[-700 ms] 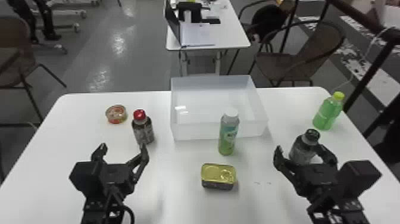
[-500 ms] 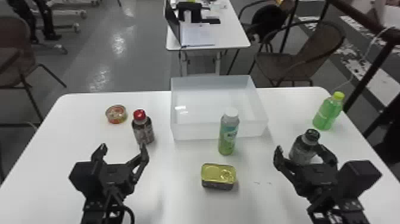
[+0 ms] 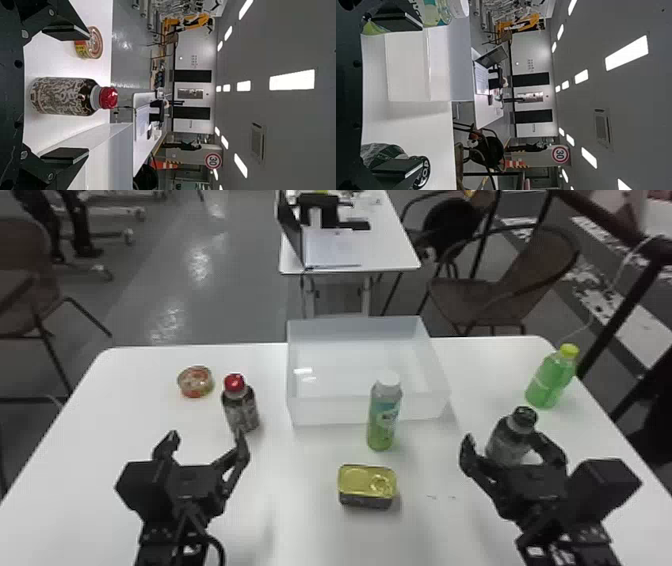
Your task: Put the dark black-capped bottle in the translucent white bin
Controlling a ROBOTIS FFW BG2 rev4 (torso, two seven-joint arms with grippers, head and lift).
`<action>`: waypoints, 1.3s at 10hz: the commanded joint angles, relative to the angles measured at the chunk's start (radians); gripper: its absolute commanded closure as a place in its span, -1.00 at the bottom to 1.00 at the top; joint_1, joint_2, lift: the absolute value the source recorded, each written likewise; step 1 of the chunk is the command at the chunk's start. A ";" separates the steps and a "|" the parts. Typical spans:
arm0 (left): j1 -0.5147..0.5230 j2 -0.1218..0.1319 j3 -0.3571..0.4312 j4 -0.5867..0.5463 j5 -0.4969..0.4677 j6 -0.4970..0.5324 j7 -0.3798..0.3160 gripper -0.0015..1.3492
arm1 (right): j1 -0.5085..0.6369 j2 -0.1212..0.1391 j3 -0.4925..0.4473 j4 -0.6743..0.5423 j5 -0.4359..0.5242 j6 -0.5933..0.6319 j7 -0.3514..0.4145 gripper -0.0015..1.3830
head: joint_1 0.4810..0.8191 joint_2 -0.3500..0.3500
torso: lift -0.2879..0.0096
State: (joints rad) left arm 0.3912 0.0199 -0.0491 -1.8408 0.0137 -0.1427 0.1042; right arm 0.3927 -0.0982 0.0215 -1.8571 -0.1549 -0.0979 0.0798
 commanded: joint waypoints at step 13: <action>0.003 -0.008 0.012 0.000 0.015 -0.001 -0.015 -0.61 | -0.298 -0.008 -0.097 0.665 -0.087 -0.327 -0.051 -0.87 | 0.27 -0.36 | 0.31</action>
State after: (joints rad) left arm 0.3938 0.0164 -0.0409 -1.8407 0.0301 -0.1427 0.0899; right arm 0.1153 -0.1027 -0.0753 -1.2228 -0.2340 -0.4234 0.0251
